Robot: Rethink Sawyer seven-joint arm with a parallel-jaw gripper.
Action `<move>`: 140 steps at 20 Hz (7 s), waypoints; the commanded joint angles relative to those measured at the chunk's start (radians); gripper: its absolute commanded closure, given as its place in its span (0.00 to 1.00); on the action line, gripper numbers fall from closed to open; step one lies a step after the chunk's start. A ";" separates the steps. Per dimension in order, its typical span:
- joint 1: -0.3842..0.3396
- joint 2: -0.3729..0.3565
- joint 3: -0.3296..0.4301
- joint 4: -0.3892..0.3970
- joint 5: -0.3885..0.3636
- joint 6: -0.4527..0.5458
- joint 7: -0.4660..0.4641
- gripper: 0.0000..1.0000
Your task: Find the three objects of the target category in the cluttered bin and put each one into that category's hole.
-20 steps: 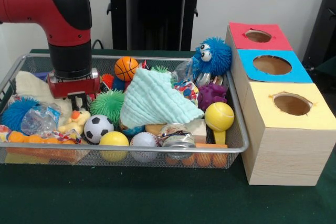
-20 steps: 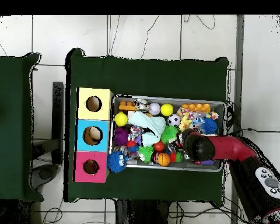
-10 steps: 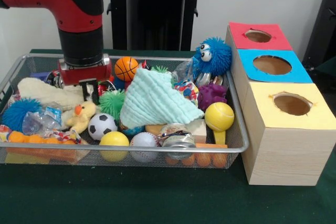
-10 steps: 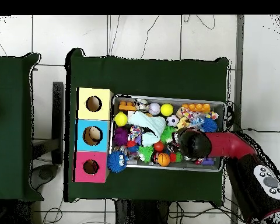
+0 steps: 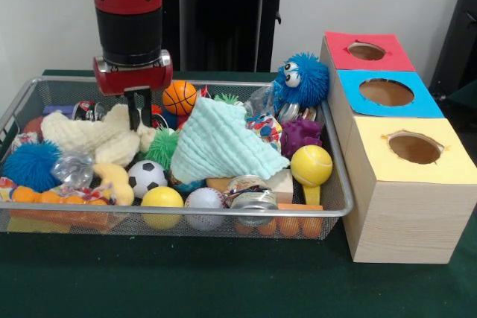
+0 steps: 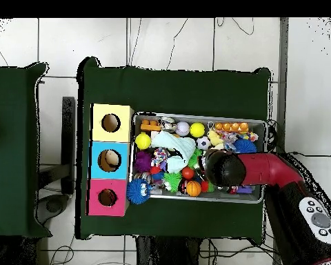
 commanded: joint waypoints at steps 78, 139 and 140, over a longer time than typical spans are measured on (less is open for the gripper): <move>-0.049 0.079 0.131 -0.054 -0.092 -0.105 -0.163 0.00; -0.129 0.123 0.319 -0.161 -0.076 0.072 -0.214 0.00; -0.130 0.121 0.319 -0.161 -0.081 0.075 -0.212 0.00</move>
